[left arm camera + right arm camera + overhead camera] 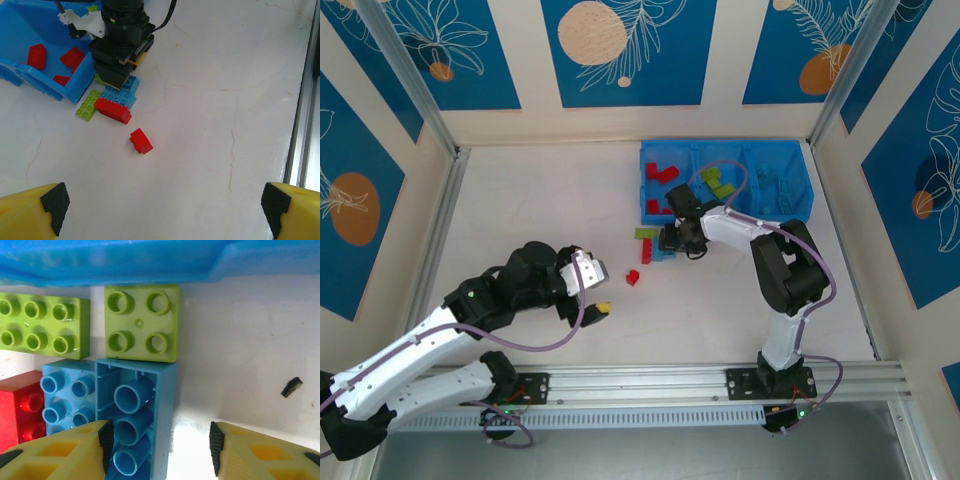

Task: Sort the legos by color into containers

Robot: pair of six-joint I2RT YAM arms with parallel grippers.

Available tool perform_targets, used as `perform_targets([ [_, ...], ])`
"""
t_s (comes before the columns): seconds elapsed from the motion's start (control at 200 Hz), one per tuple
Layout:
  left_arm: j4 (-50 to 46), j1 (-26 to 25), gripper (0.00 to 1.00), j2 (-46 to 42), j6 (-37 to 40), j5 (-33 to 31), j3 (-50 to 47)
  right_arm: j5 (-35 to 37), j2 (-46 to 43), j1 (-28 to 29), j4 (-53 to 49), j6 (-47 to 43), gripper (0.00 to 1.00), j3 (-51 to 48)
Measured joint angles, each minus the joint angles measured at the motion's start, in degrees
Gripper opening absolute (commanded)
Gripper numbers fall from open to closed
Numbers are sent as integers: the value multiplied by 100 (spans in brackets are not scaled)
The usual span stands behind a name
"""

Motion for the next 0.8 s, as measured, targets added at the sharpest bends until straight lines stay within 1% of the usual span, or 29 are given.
perform_targets([
  [0.14,-2,2,100,2,0,0,0,-33,90,37,70,52,38,44],
  [0.33,-2,9,100,2,0,0,0,-68,131,142,227,155,30,52],
  [0.435,0,11,100,2,0,0,0,-68,125,164,258,229,20,50],
  [0.49,-2,11,100,2,0,0,0,-66,79,168,306,243,17,0],
  [0.64,-2,11,100,2,0,-2,0,-68,-415,214,337,374,16,-566],
  [0.8,-2,11,100,2,0,-2,0,50,-1515,212,236,540,16,-1200],
])
